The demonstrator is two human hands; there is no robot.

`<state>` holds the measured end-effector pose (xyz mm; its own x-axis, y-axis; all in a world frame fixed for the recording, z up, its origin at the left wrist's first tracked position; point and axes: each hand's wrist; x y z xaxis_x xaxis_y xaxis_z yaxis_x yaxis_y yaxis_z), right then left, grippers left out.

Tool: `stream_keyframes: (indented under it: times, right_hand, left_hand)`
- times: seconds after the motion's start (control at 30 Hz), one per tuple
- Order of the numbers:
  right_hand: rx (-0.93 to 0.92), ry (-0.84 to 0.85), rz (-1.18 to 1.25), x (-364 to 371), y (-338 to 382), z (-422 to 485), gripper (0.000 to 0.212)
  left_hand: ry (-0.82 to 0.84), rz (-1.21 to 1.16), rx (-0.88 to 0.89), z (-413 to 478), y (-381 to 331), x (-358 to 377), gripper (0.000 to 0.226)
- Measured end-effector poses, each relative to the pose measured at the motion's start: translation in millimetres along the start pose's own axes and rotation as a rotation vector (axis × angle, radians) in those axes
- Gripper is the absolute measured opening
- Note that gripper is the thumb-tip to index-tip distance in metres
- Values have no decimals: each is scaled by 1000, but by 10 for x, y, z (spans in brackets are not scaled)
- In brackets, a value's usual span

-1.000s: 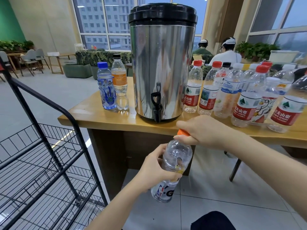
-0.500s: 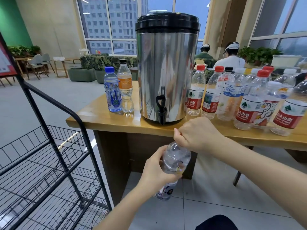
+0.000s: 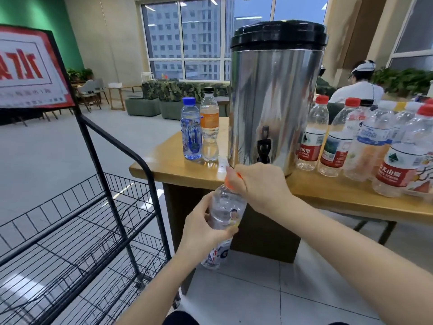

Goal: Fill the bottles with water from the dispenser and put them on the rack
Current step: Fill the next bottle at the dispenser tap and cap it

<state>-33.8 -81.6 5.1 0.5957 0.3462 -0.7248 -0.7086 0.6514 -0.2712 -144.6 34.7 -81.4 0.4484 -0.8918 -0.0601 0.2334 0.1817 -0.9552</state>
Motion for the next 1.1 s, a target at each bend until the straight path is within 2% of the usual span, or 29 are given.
stream_keyframes:
  times: [0.1,0.33,0.43,0.53,0.73,0.8,0.87,0.93,1.1]
  right_hand:
    - [112,34,178,74,124,159,72]
    - [193,212,406,656,318,545,56]
    - [277,273,470,949,369,706,60]
    - [371,309,559,1249,432,853,71]
    - [573,317,693,1744,536,1196,105]
    - [627,316,742,1844,581,1302,112]
    - [671,328,756,1908,617,1383,115]
    - [691,343,744,1958,649,1458,114]
    - [760,386,589,2079,681,1621,107]
  left_hand:
    - [-122,-31,31,312,-107,-202,72]
    - [-456,-34,124,1613,-422,-1015,60]
    - [-540,11,135,2135,-373,-1289,67]
    - [-580,48,89,2489,-152,-1449,73]
    - [-601,-63,98,2868,115,-1473,74]
    - [-574,-95,71,2901,251,-1392,84]
    - [-561,-71,1,2887,439,-1293,115]
    - [-568,38,-84,2866,563,-1204,134]
    - [-553,149,-88,2957,649,-1107,137]
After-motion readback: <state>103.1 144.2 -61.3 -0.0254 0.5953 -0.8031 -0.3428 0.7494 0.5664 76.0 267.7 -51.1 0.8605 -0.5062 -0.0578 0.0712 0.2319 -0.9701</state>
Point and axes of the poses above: each hand's wrist, its own z-axis towards the middle knuckle, its own x-axis out of the palm, y = z × x, and after that the axes turned 15 degrees about -z, right-handed
